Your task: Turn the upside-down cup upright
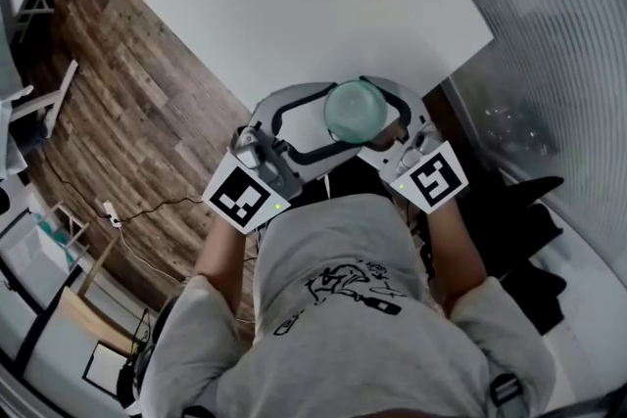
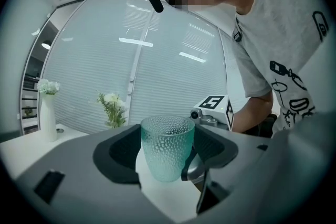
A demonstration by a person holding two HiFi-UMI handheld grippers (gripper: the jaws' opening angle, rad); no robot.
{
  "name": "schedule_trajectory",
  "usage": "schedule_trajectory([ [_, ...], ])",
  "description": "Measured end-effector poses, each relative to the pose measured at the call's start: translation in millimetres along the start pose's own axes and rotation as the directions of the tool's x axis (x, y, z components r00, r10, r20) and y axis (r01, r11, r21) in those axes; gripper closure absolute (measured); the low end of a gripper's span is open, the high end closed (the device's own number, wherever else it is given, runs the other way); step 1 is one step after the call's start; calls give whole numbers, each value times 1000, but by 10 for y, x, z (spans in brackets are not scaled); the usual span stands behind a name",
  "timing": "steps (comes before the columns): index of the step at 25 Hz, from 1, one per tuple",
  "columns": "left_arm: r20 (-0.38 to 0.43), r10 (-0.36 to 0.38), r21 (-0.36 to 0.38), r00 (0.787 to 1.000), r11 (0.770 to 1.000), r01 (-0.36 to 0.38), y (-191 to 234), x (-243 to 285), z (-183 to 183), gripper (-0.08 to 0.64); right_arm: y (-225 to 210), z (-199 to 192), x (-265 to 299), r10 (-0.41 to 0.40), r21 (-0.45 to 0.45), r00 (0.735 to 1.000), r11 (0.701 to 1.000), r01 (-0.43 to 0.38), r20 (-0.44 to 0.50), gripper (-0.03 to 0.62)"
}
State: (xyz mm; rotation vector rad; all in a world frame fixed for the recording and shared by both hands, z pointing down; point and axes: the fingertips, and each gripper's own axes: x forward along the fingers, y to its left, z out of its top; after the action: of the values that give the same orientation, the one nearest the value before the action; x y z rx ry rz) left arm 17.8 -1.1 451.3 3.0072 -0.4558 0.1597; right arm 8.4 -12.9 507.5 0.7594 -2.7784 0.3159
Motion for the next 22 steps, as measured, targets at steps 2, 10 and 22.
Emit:
schedule_trajectory([
  [2, -8, -1, -14, 1000, 1000, 1, -12, 9, -122, 242, 1, -114, 16, 0, -3, 1000, 1000, 0, -10, 232],
  [10, -38, 9, -27, 999, 1000, -10, 35, 78, -458, 242, -76, -468, 100, 4, -12, 998, 1000, -5, -61, 232],
  [22, -71, 20, -14, 997, 1000, -21, -36, 181, -745, 242, -89, -800, 82, 2, -9, 994, 1000, -3, -113, 232],
])
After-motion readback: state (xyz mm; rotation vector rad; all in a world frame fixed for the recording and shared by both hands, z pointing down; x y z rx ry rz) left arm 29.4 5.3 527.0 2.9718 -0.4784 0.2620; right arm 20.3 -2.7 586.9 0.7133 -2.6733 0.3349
